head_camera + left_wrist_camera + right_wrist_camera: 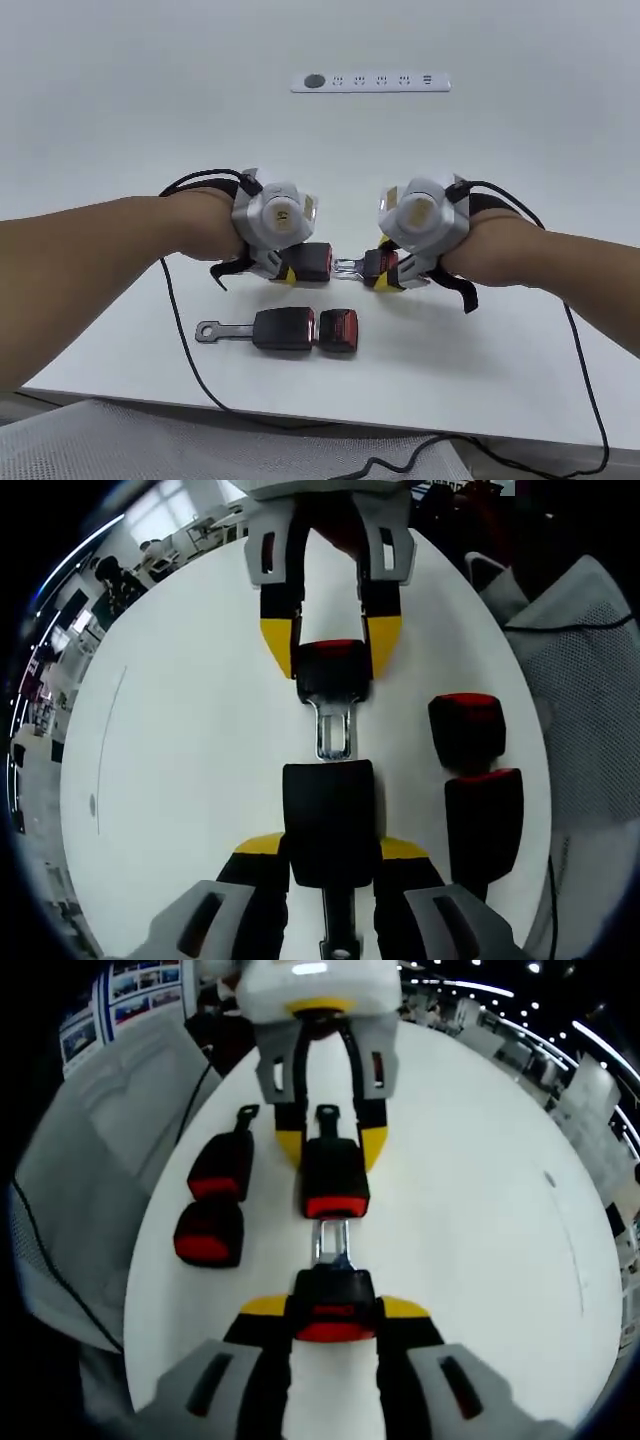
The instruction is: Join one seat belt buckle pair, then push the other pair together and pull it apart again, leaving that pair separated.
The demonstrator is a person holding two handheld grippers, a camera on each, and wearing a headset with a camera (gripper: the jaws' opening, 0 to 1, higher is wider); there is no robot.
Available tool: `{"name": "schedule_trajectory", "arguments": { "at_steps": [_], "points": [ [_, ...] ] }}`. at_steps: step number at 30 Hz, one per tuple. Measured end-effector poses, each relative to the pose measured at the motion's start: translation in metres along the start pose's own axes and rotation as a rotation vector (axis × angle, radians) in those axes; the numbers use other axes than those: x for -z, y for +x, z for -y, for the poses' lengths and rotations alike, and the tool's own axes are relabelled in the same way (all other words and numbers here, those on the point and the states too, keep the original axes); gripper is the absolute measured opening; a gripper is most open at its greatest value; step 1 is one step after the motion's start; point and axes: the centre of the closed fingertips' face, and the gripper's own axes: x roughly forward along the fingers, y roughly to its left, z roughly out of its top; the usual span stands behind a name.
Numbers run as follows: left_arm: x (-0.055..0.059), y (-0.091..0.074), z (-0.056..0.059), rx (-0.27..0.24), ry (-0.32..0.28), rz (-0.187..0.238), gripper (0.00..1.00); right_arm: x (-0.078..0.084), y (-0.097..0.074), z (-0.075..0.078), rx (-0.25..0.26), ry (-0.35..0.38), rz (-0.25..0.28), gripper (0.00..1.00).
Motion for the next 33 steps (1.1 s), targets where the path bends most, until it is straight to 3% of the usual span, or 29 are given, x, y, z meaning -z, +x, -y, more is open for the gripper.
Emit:
{"name": "schedule_trajectory", "arguments": {
  "at_steps": [6, 18, 33],
  "points": [
    [0.000, 0.000, 0.000, 0.001, -0.003, -0.003, 0.32, -0.005, 0.002, 0.000, 0.007, -0.026, -0.007, 0.31],
    [0.001, 0.001, -0.002, 0.002, 0.007, 0.002, 0.32, -0.017, 0.008, 0.002, 0.009, -0.035, 0.040, 0.30],
    [0.000, 0.002, -0.002, 0.019, 0.022, -0.001, 0.31, -0.030, 0.011, 0.001, -0.019, 0.005, 0.090, 0.27]
  ]
}}
